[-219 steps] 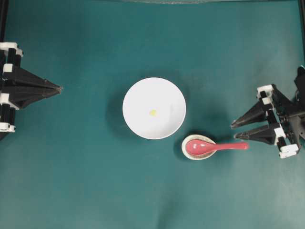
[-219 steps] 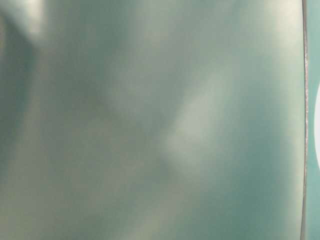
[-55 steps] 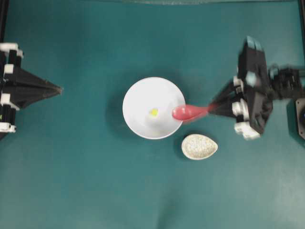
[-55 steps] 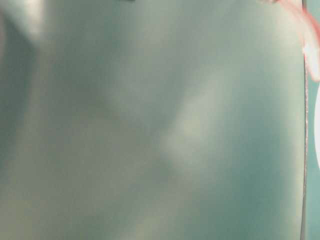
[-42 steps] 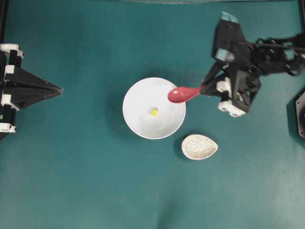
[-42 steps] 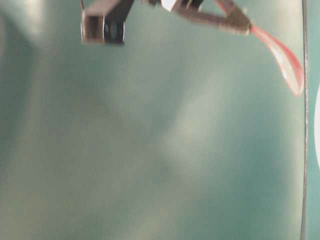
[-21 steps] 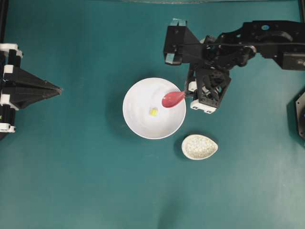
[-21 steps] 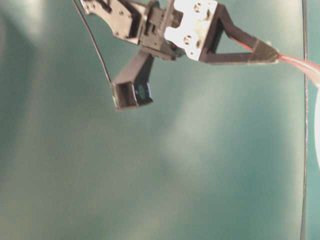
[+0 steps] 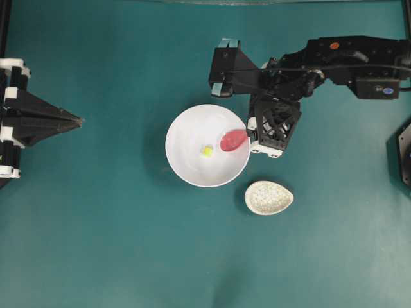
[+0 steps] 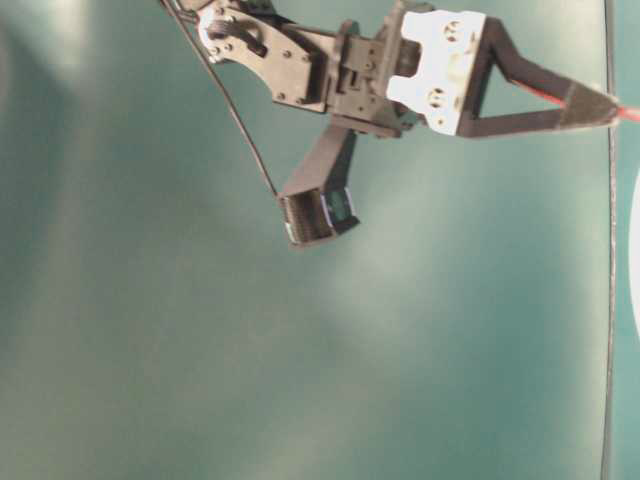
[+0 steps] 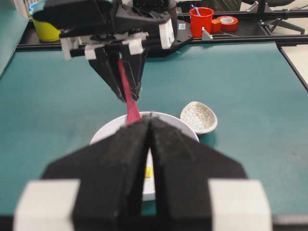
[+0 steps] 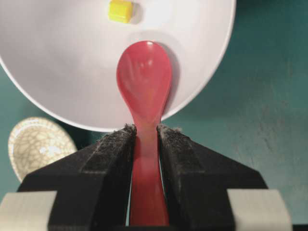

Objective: Scoop the yellow hexagonal prism block from the bowl with a spoon using the right arm.

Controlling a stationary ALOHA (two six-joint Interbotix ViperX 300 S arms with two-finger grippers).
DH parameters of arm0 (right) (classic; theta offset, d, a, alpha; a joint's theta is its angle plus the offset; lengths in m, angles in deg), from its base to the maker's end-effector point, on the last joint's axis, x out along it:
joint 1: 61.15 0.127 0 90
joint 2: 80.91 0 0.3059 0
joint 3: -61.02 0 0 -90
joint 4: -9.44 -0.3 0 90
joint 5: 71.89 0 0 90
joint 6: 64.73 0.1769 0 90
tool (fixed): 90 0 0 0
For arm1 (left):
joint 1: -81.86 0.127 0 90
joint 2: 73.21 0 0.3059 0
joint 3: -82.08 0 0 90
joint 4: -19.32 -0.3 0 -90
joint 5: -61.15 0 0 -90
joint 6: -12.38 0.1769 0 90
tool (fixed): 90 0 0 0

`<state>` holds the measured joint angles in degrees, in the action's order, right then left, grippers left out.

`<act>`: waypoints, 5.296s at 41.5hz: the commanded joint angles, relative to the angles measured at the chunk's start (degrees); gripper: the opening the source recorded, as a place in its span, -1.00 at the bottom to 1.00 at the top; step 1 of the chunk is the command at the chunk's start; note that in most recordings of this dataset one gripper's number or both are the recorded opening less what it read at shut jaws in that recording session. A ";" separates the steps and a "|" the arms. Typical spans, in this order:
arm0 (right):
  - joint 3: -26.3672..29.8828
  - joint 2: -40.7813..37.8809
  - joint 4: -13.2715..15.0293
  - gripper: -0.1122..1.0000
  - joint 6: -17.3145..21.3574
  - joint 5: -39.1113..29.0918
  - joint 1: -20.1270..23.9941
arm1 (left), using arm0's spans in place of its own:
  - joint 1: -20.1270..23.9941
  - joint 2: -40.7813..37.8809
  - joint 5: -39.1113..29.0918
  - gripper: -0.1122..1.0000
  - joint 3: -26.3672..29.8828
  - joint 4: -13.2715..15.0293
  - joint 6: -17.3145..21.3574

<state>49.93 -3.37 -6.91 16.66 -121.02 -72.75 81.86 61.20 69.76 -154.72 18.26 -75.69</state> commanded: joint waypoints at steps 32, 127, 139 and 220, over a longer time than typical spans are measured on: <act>1.32 -4.04 -0.35 -0.39 -0.09 11.25 2.29 | 0.09 -0.26 0.53 -0.80 0.88 -0.18 0.09; -27.86 37.79 -2.46 -0.39 15.03 29.71 10.63 | 0.09 0.00 0.62 -0.80 1.05 -0.18 -0.88; -35.95 35.16 -2.55 -0.39 17.31 39.90 16.61 | 0.09 -0.35 0.62 -0.80 0.97 -0.18 -0.97; -46.76 23.73 3.52 0.10 19.42 66.36 27.07 | 0.09 -0.79 0.70 -0.80 0.79 -0.18 -0.97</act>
<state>3.35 19.75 -5.77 36.87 -58.26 -46.12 81.86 61.02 69.85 -154.72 18.26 -76.57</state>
